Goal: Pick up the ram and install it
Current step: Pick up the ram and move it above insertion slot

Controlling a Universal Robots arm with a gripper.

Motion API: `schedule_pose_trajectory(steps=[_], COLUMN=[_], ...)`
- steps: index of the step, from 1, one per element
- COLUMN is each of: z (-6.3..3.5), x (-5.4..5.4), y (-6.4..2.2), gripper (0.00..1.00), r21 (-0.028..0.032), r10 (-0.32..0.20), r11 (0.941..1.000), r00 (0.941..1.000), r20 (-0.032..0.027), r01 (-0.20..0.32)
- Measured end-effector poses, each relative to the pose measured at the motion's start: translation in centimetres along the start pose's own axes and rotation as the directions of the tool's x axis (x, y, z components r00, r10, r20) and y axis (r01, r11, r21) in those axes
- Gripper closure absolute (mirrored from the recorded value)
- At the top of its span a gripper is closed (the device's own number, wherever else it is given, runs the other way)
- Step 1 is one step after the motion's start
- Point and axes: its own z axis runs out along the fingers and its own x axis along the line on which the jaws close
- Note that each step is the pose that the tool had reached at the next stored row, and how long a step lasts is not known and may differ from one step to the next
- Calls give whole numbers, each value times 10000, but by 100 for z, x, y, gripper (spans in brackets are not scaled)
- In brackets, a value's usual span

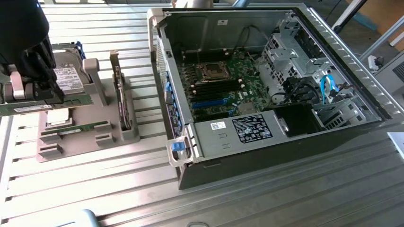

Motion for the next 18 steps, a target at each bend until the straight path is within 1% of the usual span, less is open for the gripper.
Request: schedule_pose_trajectory(steps=[10, 16, 18], z=[-204, -307, -328], x=[-5, -7, -7], y=[4, 7, 8], gripper=[88, 88, 88], r21=[1, 1, 1], r10=[0, 0, 0], r11=[10000, 10000, 10000], r00=[10000, 10000, 10000], r20=[1, 1, 2], r01=[0, 0, 0])
